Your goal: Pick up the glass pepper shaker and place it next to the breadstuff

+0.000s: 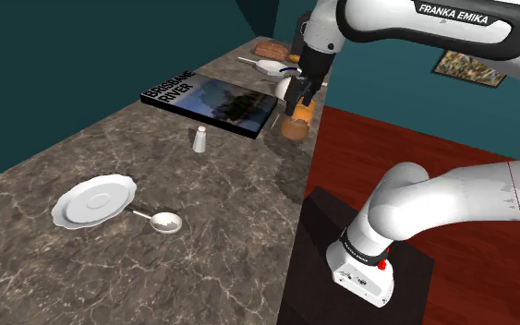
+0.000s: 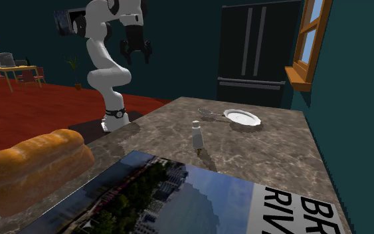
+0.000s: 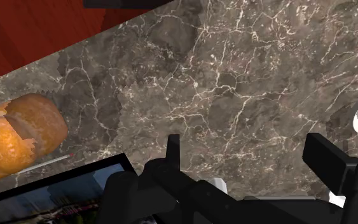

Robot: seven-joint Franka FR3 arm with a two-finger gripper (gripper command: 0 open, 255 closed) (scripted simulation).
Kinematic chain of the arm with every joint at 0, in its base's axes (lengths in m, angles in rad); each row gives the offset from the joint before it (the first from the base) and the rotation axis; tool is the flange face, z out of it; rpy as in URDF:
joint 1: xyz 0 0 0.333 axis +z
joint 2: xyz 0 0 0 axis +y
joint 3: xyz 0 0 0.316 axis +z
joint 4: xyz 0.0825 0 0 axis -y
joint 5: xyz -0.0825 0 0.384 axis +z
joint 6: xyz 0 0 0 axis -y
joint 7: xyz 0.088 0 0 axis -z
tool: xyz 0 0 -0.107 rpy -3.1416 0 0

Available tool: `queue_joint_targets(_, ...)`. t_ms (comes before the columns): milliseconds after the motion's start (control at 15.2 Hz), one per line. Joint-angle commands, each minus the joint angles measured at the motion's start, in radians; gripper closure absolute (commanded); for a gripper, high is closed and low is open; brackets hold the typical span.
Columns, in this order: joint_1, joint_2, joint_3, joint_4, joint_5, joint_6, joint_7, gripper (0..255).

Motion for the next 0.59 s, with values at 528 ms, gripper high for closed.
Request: queue_joint_targets(528, -0.002, 0.317, 0.016, 0.110, 0.020, 0.173, 0.022, 0)
